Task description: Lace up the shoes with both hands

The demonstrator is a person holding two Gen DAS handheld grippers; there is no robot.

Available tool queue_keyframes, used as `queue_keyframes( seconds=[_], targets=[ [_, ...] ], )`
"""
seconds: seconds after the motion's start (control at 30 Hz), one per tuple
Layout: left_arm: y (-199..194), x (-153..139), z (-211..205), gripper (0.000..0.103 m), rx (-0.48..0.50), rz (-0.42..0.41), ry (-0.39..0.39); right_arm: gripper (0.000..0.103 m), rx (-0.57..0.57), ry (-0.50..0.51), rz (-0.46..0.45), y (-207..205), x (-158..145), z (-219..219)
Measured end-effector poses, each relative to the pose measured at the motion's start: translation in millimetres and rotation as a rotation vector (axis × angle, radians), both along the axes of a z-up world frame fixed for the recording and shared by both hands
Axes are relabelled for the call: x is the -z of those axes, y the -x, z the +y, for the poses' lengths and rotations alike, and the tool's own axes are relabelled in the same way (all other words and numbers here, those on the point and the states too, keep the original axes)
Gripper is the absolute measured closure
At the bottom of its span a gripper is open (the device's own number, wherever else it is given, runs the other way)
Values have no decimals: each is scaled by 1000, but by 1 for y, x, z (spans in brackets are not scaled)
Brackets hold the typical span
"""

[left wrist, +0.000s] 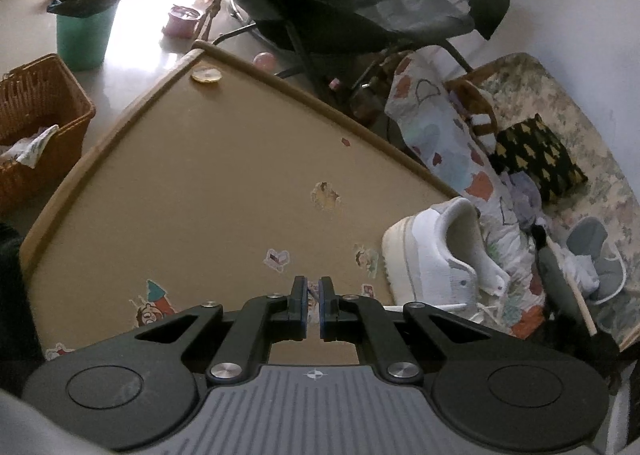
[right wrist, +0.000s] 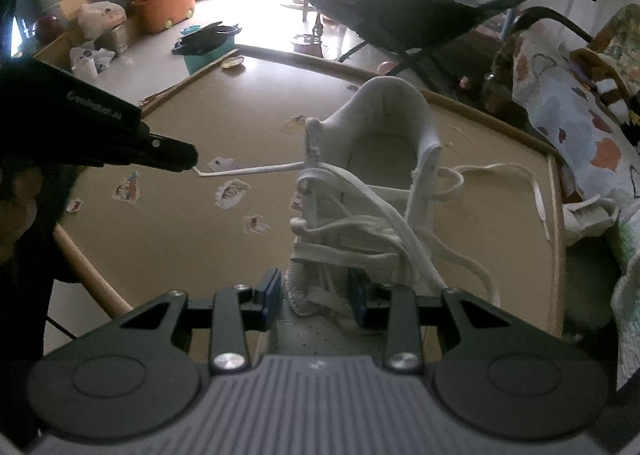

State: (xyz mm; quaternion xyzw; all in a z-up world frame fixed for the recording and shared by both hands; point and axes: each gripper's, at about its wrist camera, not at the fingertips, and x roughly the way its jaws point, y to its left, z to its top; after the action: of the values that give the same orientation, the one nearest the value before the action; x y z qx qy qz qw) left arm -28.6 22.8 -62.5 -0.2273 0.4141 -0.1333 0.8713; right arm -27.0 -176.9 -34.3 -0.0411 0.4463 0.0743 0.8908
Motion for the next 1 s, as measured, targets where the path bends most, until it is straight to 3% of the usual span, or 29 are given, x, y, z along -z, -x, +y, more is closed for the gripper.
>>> queue_keyframes(
  seconds=[0.3, 0.57, 0.67, 1.0],
  targets=[
    [-4, 1, 5, 96, -24, 20, 18, 69, 30, -15, 19, -5, 2, -7],
    [-18, 3, 13, 96, -46, 40, -59, 69, 30, -22, 26, -4, 2, -8],
    [-27, 0, 20, 96, -57, 43, -52, 69, 31, -23, 27, -4, 2, -8],
    [-60, -11, 16, 96, -8, 42, -136, 69, 31, -37, 31, -3, 2, -10]
  ],
)
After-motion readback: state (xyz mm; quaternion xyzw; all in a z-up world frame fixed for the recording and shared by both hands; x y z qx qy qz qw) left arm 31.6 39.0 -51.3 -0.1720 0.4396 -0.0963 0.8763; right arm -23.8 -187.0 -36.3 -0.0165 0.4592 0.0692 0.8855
